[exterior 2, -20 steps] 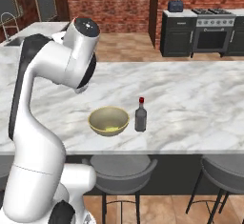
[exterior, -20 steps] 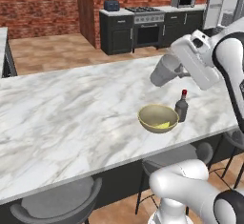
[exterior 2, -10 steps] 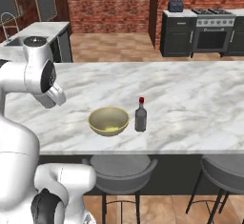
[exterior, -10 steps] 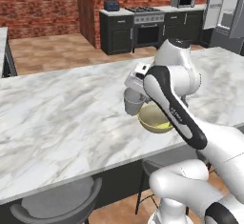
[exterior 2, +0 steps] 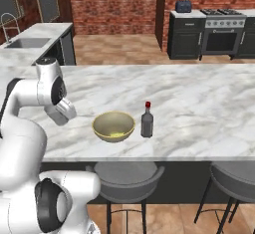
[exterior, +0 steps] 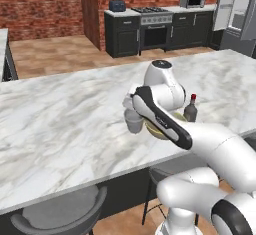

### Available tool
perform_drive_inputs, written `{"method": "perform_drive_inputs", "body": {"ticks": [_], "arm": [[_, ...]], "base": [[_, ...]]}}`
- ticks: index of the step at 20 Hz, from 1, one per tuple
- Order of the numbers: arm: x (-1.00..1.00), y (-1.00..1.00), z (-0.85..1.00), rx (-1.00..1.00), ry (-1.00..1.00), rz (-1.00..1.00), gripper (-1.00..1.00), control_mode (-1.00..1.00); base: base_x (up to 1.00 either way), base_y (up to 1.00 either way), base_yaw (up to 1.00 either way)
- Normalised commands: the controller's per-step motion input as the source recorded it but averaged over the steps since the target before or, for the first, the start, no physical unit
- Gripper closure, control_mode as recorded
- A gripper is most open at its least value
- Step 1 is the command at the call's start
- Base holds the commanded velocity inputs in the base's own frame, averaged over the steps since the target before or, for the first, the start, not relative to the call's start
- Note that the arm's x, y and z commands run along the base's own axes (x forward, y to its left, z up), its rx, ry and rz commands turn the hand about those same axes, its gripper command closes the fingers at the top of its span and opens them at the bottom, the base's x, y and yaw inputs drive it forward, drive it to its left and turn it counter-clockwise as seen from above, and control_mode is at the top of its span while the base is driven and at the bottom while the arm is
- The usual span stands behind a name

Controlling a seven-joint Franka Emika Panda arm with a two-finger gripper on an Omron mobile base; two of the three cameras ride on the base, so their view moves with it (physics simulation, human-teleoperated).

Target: There is a bowl on the dining counter. Grab a lemon wedge from the fridge and place it in the bowl. Then get the liquor bottle and glass cup from the cabinet and place them next to the bowl.

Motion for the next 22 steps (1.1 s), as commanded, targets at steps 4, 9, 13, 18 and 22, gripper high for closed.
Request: {"method": "perform_drive_inputs", "body": {"ticks": [4, 9, 13, 18, 22], "arm": [[0.57, 0.0, -0.51, -0.01, 0.06, 0.0, 1.0, -1.0], [0.56, -0.02, -0.42, 0.0, 0.01, 0.0, 1.0, -1.0], [0.39, -0.01, -0.39, -0.01, 0.0, 0.0, 1.0, -1.0], [0.28, -0.13, -0.38, -0.03, 0.0, 0.0, 1.0, -1.0], [0.14, -0.26, -0.32, 0.0, 0.0, -0.01, 1.0, -1.0]], "base": [[0.0, 0.0, 0.0], [0.0, 0.0, 0.0], [0.0, 0.0, 0.0], [0.0, 0.0, 0.0], [0.0, 0.0, 0.0]]}}
